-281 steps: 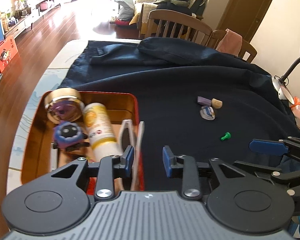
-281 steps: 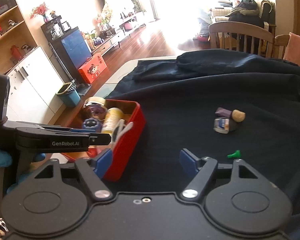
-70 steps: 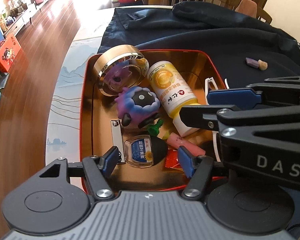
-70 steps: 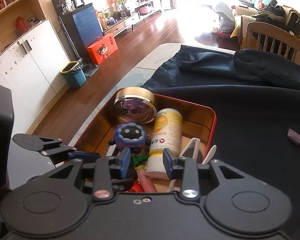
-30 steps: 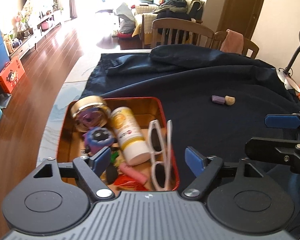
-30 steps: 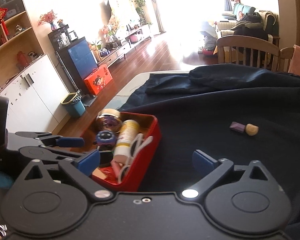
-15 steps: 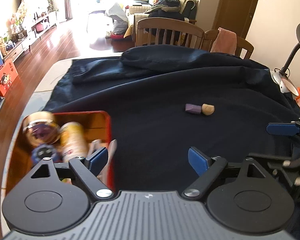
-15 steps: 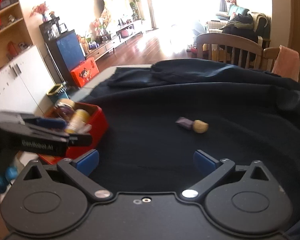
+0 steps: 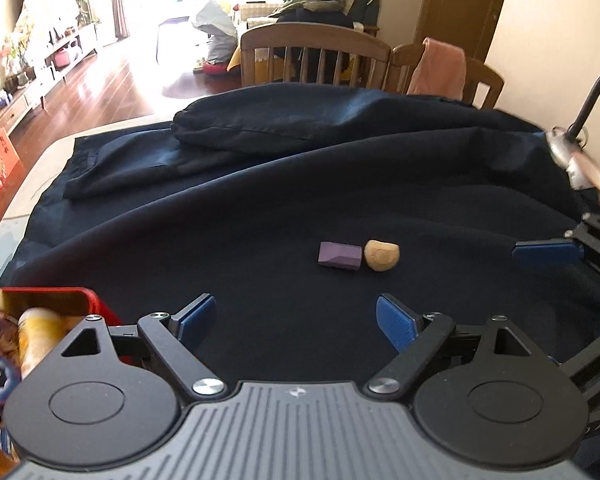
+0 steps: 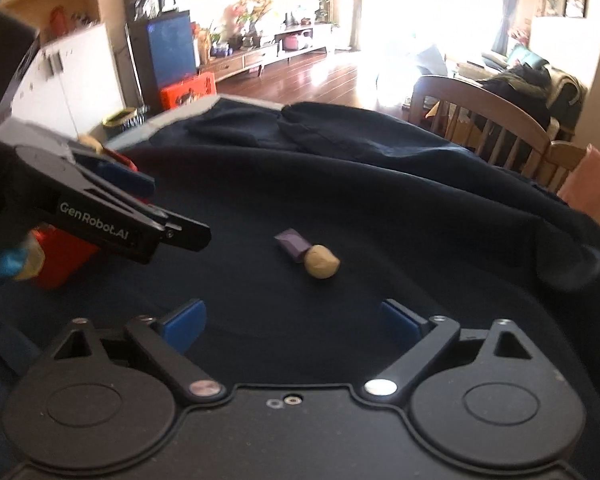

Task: Organize rigid objects
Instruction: 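Grasp the purple block with the left tool while the right tool grasps the beige stone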

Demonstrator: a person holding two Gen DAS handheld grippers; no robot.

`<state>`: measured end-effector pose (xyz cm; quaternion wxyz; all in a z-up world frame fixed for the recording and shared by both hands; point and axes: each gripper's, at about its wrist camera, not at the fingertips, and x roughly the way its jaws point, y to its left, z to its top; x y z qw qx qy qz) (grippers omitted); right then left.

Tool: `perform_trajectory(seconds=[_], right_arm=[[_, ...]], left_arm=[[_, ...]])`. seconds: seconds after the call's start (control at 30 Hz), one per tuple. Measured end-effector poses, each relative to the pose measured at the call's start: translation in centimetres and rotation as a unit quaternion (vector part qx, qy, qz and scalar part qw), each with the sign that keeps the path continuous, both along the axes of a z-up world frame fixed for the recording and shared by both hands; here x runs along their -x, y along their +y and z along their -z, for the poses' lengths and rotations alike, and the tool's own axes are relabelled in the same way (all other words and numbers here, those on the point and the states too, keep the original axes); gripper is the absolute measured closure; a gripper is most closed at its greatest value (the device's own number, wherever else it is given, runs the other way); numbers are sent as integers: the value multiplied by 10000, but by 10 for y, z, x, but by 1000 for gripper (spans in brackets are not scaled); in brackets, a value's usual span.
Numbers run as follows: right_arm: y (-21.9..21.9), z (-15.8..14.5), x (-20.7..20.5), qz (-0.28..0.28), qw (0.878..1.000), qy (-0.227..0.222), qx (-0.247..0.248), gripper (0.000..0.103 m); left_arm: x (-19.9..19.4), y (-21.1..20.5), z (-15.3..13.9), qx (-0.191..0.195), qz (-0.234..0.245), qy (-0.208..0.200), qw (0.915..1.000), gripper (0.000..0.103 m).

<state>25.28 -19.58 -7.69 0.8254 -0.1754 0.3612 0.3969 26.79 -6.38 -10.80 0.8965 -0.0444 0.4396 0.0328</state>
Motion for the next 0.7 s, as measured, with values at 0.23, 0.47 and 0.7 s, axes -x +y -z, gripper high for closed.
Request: perform_trajectory(seconds=[0.23,0.47,0.7], right_arm=[[8,19,-22,-265,9995,59,130,19],[12,34,-44,-604,9979,156,196,30],[20,42,-54,-936,9949,-54,380,46]], left_arm=[[-32,-8,23,-288,-85,209,9993,15],[-55,-8,43,-113,113,367,9992,15],[-71,-14,55,-74,304,359,9989,15]])
